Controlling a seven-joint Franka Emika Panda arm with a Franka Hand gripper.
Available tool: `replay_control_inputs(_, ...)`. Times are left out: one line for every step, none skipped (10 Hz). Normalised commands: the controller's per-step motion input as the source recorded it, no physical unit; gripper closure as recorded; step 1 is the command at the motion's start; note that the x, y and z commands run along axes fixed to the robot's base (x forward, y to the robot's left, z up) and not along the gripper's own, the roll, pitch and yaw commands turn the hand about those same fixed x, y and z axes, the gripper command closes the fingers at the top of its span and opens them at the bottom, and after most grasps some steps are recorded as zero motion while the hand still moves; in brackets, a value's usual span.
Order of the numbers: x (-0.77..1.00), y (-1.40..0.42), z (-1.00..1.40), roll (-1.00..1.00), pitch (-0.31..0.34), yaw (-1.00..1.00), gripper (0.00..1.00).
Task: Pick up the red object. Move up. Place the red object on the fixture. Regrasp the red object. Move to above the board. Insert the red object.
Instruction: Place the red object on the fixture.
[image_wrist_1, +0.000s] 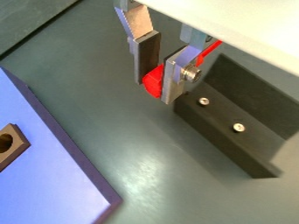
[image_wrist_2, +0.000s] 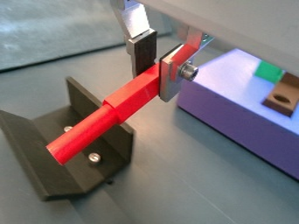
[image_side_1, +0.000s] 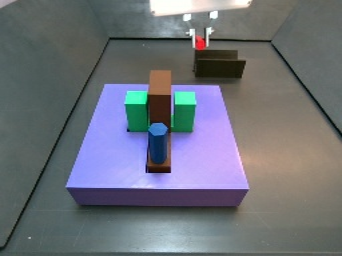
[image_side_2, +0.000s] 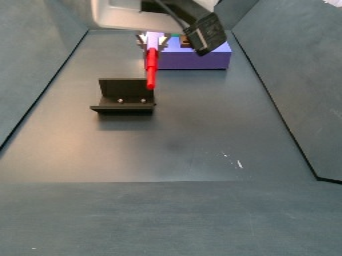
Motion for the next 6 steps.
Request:
replay_control_inputs(0.41,0.33,0.10,-1.00,-0.071,0.00,1.00)
replay_control_inputs(0.41,0.33,0.10,-1.00,-0.074,0.00,1.00)
replay_control_inputs(0.41,0.33,0.10,-1.00,-0.080,0.00,1.00)
replay_control_inputs(0.41,0.32,0.09,-1.00,-0.089,0.00,1.00)
replay_control_inputs(0.41,0.32,0.09,-1.00,-0.089,0.00,1.00)
replay_control_inputs(0.41,0.32,0.09,-1.00,-0.089,0.00,1.00)
